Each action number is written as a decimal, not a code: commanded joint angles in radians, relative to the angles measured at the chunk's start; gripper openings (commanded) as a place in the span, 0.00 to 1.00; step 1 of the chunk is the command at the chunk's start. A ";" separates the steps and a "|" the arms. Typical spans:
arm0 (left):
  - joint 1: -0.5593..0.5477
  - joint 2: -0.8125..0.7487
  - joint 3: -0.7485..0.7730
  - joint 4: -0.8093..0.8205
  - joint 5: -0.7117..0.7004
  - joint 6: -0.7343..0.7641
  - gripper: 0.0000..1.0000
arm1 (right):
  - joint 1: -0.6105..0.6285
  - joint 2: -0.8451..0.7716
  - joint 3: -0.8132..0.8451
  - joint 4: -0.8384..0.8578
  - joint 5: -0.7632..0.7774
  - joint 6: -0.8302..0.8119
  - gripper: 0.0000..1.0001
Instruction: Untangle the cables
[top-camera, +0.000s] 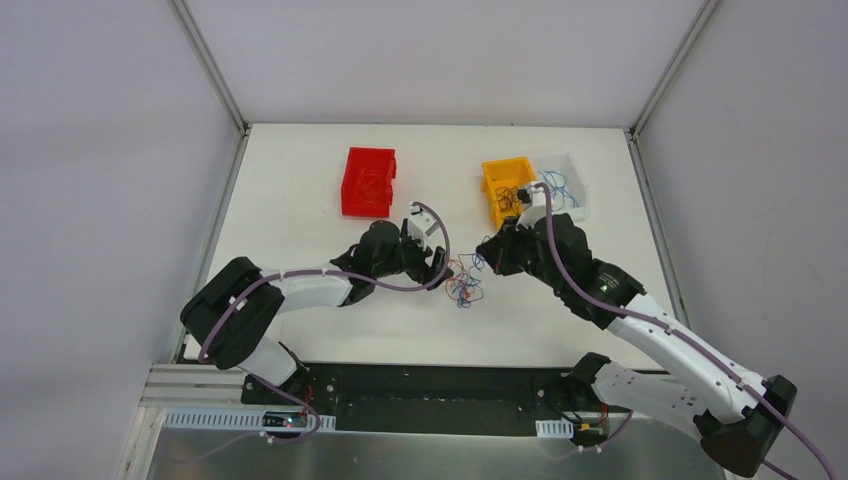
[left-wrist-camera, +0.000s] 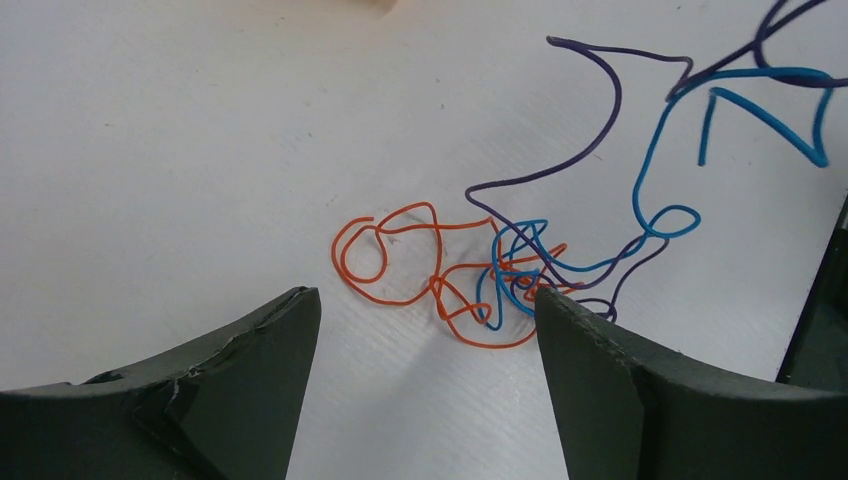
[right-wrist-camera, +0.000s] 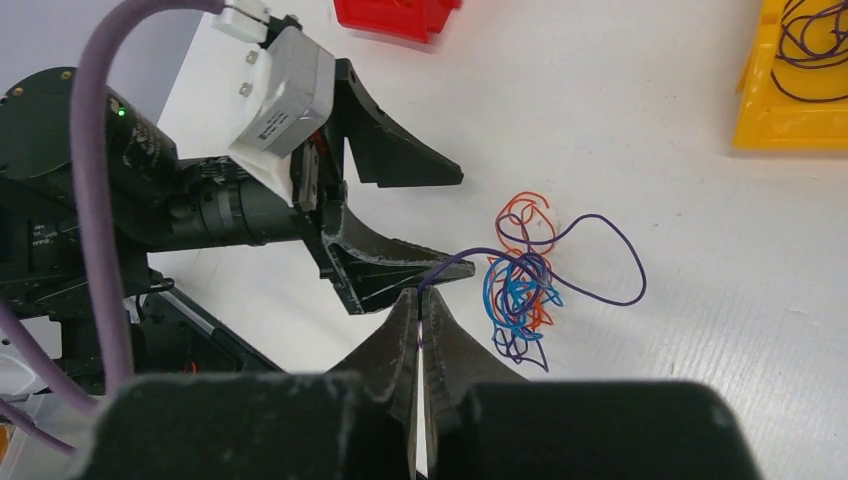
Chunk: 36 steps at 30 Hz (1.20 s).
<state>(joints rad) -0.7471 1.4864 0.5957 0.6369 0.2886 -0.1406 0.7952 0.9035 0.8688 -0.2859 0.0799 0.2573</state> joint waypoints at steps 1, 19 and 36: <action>-0.011 0.059 0.091 -0.040 0.058 -0.007 0.80 | -0.003 -0.060 -0.002 0.010 0.048 0.003 0.00; -0.091 0.275 0.355 -0.380 0.040 0.029 0.23 | -0.003 -0.095 -0.007 -0.060 0.289 0.050 0.00; 0.174 -0.065 0.116 -0.445 -0.510 -0.223 0.00 | -0.120 -0.249 -0.025 -0.306 0.922 0.198 0.00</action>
<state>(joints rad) -0.6132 1.5181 0.7692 0.1967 -0.0563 -0.2626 0.7074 0.6891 0.8600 -0.5327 0.8265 0.3969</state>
